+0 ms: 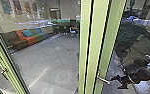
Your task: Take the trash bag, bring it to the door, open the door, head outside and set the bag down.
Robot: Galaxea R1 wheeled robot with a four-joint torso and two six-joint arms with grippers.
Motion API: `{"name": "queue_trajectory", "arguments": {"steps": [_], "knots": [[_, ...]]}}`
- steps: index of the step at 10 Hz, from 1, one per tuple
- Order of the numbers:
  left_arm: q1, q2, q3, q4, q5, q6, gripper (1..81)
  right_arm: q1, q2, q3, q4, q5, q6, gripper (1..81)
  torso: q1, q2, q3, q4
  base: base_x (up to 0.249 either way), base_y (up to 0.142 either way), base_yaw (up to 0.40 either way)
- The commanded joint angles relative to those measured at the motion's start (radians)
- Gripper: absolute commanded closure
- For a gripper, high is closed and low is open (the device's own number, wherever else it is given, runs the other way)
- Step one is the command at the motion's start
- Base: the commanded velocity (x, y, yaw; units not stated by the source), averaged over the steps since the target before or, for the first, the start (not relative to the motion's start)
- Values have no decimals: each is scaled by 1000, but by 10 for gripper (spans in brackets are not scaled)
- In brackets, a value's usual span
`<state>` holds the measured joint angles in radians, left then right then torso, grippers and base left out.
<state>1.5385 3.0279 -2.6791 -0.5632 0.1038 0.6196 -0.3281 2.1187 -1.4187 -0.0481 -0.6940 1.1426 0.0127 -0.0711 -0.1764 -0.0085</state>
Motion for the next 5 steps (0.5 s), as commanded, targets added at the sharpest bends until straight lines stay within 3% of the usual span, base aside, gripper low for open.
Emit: {"name": "queue_trajectory", "arguments": {"steps": [1, 2, 5], "knots": [[-24, 3, 5, -12, 93, -4, 811, 298, -122, -8, -231, -232, -4, 10, 0, 0, 0, 0, 0, 0, 0], [-24, 7, 7, -12, 93, -4, 811, 326, -142, 11, -265, -285, -27, 10, 0, 0, -1, 0, 0, 0, 0], [-22, 10, 5, -11, 93, -3, 811, 347, -162, 35, -319, -326, -89, 10, 0, 0, -1, 0, 0, 0, 0]]}}
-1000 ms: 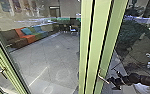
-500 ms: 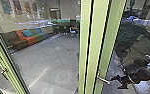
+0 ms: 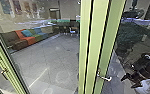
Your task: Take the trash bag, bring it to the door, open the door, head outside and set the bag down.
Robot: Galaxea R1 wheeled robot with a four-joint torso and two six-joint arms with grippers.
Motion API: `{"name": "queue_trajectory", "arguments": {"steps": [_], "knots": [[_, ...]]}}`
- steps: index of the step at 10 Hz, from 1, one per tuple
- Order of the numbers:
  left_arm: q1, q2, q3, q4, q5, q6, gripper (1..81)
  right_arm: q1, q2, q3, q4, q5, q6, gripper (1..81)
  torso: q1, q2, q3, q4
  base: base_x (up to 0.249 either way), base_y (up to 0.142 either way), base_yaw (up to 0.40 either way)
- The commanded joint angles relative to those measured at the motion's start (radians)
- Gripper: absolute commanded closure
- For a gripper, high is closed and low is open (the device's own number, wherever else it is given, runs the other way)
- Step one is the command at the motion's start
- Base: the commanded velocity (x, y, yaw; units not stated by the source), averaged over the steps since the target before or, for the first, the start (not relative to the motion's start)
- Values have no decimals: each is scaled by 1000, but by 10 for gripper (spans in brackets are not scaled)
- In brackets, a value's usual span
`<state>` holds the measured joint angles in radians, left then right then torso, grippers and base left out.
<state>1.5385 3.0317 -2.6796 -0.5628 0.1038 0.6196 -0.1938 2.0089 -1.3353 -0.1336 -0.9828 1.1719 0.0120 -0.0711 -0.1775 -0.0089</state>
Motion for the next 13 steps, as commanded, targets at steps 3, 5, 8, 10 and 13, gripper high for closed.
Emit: {"name": "queue_trajectory", "arguments": {"steps": [3, 5, 8, 10, 13], "knots": [[-24, 9, 6, -11, 93, -3, 811, 216, -65, 72, -382, -102, -129, 10, -1, 0, 0, 0, 0, 0, 0], [-24, 13, 6, -9, 93, -3, 811, 195, -79, 162, -547, -142, -127, 10, -1, 0, 0, 0, 0, 0, 0], [-24, 12, 6, -9, 93, -3, 811, 161, -91, 245, -827, -172, -120, 10, 0, 0, 0, 0, 0, 0, 0], [-24, 17, 6, -6, 93, -3, 811, 141, -108, 303, -1000, -254, -120, 10, 0, 0, 0, 0, 0, 0, 0], [-24, 17, 6, -11, 93, -3, 811, 109, -111, 332, -1161, -267, -120, 10, 1, 0, 0, 0, 0, 0, 0]]}}
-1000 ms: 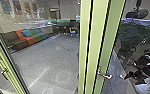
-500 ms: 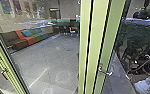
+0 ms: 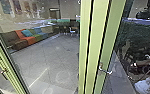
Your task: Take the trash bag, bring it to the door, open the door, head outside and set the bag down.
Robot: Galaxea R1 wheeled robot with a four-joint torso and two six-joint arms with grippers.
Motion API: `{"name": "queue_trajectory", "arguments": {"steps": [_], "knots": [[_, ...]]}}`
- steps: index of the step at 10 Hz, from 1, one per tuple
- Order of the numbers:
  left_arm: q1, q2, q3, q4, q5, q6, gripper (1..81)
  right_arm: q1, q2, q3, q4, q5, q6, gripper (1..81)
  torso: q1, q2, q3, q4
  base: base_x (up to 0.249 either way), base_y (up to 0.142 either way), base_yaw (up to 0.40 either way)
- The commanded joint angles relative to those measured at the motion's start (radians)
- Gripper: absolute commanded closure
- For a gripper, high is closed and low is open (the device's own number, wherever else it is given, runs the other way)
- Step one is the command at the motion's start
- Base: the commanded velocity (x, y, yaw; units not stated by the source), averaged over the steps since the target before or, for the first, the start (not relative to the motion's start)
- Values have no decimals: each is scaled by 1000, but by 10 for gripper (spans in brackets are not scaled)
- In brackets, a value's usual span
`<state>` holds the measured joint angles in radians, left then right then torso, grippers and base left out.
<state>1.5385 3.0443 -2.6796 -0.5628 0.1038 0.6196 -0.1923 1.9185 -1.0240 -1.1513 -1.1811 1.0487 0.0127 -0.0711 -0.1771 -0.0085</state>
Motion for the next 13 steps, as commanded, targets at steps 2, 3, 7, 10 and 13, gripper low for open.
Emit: {"name": "queue_trajectory", "arguments": {"steps": [2, 3, 7, 10, 13], "knots": [[-24, 7, 6, -11, 93, -3, 811, 98, -20, 15, -228, -106, 1, 10, 0, 0, 0, 0, 0, 0, 0], [-24, 6, 6, -12, 93, -3, 811, 109, -19, -37, -223, -106, -10, 10, 0, 0, 0, 0, 0, 0, 0], [-24, 9, 6, -14, 96, -7, 811, 153, -13, -154, -182, -101, -65, 10, 0, 0, 0, 0, 0, 0, 0], [-24, 13, 7, -14, 96, -9, 811, 164, 1, -200, -157, -103, -121, 10, -1, 0, 0, 0, 0, 0, 0], [-24, 13, 6, -20, 111, -8, 811, 164, 3, -215, -163, -101, -124, 10, 0, 0, 26, 0, 0, 0, 0]]}}
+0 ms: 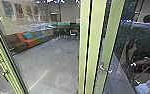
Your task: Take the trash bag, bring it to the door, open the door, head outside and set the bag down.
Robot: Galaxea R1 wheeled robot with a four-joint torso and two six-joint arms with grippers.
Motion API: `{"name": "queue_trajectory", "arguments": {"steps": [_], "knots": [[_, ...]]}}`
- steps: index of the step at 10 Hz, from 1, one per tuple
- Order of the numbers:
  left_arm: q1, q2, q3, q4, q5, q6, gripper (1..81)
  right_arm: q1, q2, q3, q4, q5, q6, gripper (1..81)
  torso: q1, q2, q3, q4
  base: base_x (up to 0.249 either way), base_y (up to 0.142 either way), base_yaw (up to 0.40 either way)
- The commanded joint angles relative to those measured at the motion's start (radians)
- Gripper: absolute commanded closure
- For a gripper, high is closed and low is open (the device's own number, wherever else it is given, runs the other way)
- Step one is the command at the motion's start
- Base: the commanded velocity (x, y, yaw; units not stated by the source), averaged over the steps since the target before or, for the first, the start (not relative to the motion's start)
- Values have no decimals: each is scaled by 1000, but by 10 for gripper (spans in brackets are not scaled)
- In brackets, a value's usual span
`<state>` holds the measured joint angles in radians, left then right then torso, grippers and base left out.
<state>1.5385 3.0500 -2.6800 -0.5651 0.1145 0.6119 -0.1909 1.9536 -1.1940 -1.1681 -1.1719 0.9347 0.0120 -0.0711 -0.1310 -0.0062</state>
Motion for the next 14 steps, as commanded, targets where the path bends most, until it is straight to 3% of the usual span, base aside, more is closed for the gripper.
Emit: {"name": "queue_trajectory", "arguments": {"steps": [1, 5, 6, 7, 8, 9, 10, 14], "knots": [[-22, 7, 6, -18, 100, 0, 811, 165, -34, -53, -147, -109, -22, 10, 0, 0, -1, 0, 0, 0, 0], [-24, 11, 6, -18, 108, 0, 811, 155, -83, -122, -142, -57, -102, 10, -1, 0, 8, 1, 0, 0, 0], [-24, 11, 6, -18, 108, 0, 811, 155, -89, -133, -142, -52, -112, 10, -1, 0, 8, -48, 0, 0, 0], [-22, 12, 6, -18, 108, 0, 811, 153, -95, -136, -142, -52, -120, 10, -1, 0, 8, -76, 0, 0, 0], [-24, 12, 6, -18, 108, 0, 811, 153, -98, -137, -140, -52, -122, 10, -1, 0, 8, -27, 0, 0, 0], [-22, 12, 6, -18, 108, 0, 811, 149, -108, -143, -142, -51, -135, 10, -1, 0, 8, -49, 0, 0, 0], [-22, 12, 6, -18, 108, 0, 811, 142, -115, -162, -142, -40, -146, 10, -1, 0, 8, -63, 0, 0, 0], [-20, 15, 6, -18, 108, 0, 811, 121, -155, -292, -140, 72, -166, 10, -1, 0, 8, -64, 0, 0, 0]]}}
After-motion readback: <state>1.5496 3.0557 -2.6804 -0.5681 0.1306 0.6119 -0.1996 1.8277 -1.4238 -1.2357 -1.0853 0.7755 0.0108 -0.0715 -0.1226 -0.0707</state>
